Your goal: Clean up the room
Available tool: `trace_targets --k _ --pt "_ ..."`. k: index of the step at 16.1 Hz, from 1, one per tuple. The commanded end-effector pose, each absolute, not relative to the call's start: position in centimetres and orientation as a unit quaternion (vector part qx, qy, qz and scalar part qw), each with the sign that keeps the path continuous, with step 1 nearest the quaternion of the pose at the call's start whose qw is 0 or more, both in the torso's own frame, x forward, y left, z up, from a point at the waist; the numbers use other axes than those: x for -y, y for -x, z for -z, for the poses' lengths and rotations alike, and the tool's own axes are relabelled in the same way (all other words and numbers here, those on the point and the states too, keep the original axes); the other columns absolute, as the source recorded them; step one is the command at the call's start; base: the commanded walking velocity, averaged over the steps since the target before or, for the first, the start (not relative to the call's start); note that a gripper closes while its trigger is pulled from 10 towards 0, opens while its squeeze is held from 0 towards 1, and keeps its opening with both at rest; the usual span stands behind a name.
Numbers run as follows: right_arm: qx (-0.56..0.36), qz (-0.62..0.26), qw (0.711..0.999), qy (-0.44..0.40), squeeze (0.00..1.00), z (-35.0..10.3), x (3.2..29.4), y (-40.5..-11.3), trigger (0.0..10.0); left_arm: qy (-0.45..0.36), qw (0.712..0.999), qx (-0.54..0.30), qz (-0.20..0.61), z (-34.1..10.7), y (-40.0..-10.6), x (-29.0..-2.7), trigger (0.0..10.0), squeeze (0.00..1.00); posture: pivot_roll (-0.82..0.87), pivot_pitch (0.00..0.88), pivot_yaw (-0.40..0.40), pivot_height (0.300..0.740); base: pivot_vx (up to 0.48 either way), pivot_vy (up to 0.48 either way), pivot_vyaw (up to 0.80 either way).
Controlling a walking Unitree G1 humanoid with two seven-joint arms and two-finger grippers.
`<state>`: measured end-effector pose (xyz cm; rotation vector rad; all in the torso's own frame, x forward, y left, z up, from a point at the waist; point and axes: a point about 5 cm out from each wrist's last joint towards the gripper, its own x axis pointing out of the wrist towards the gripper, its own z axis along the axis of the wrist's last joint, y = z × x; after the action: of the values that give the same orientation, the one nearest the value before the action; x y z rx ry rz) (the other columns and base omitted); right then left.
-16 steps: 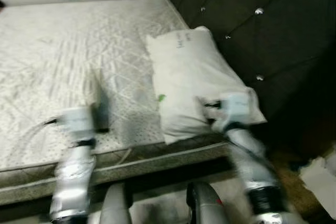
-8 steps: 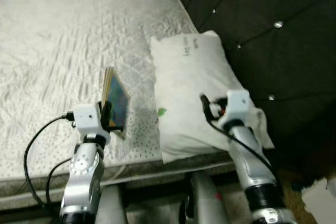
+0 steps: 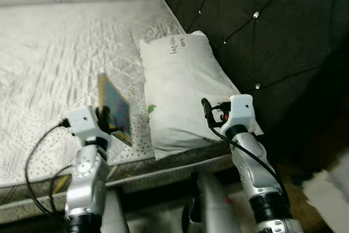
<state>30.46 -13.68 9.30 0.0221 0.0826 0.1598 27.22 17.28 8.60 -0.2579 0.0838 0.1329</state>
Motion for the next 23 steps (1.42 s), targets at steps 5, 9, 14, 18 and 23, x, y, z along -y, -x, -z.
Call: trace_targets --k 5,9,14,18,23 --pt "-0.040 -0.081 0.996 -0.011 0.00 -9.6 13.8 -30.7 10.0 0.153 0.981 -0.029 -0.113 -9.2 -27.4 -18.5 10.0 0.00 -0.09 0.000 -0.033 0.569 0.000 0.000 0.00" --pt "-0.039 -0.082 0.996 -0.012 0.00 -9.8 13.9 -30.8 10.0 0.162 0.979 -0.023 -0.124 -9.4 -27.4 -18.6 10.0 0.00 -0.09 0.013 -0.044 0.550 0.000 0.000 0.00" --pt "-0.038 -0.078 0.996 -0.011 0.00 -9.9 14.0 -30.9 10.0 0.171 0.977 -0.010 -0.127 -9.8 -27.9 -18.8 10.0 0.00 -0.09 0.014 -0.045 0.550 0.000 0.000 0.33" --pt "-0.032 -0.071 0.997 -0.008 0.00 -10.2 14.2 -31.0 10.0 0.201 0.975 0.000 -0.100 -9.9 -29.2 -18.8 10.0 0.00 -0.10 0.016 -0.049 0.550 0.000 0.000 0.00" --pt "-0.025 -0.065 0.998 0.002 0.00 -10.6 14.9 -31.2 10.0 0.280 0.957 -0.003 -0.070 -10.2 -31.2 -18.2 10.0 0.00 -0.12 0.012 -0.061 0.550 0.000 0.000 0.00"
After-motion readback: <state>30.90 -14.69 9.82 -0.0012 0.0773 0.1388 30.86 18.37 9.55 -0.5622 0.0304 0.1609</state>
